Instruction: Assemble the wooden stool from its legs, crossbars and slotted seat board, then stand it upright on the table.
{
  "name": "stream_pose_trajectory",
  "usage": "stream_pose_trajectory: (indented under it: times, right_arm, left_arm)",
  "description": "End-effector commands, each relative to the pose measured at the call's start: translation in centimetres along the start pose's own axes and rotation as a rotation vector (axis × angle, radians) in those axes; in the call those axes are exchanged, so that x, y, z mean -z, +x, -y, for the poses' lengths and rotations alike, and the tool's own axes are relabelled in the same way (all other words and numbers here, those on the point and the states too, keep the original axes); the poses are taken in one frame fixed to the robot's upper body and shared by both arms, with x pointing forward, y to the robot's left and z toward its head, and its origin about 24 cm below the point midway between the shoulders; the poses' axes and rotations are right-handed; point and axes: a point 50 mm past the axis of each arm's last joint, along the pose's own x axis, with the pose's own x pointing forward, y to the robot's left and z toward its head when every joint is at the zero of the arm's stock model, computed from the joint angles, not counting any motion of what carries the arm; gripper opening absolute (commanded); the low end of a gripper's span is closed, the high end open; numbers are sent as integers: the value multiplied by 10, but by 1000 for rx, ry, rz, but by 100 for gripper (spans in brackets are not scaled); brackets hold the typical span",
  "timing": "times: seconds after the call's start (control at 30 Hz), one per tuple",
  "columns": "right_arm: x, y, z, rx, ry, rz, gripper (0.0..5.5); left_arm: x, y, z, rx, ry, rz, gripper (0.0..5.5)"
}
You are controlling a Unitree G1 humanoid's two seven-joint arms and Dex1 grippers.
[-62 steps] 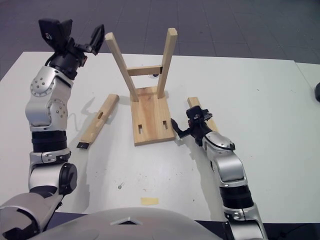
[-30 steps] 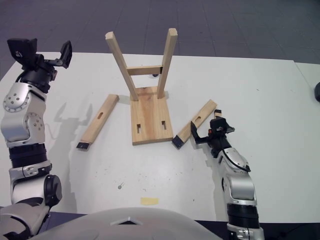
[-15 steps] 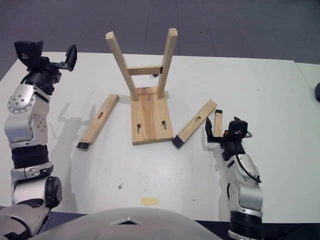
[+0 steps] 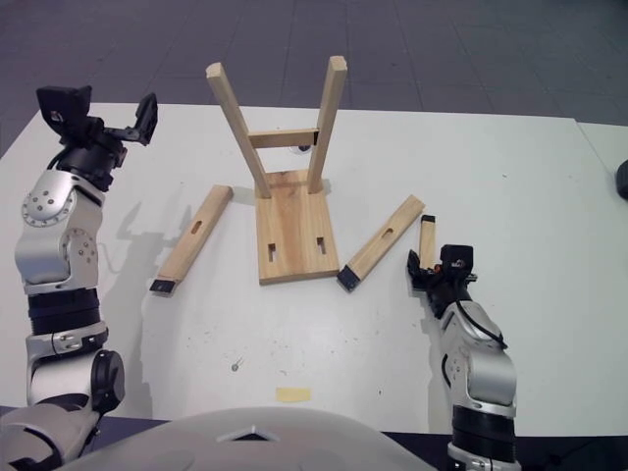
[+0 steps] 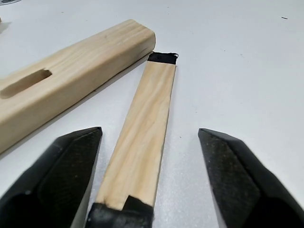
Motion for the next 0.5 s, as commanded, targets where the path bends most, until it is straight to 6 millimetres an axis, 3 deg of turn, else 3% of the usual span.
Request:
stream_pose_trajectory:
  times: [0.03, 0.37, 0.5]
  right_arm:
    - [41, -8, 2, 25, -15, -250, 306]
    - [43, -6, 0, 19, -71, -261, 141]
    - [37, -2, -3, 19, -62, -228, 130]
  left_arm:
    - [2, -2, -5, -23, 17, -15, 540]
    - [10, -3, 0, -20, -4, -38, 540]
    - [4, -2, -4, -37, -19, -20, 540]
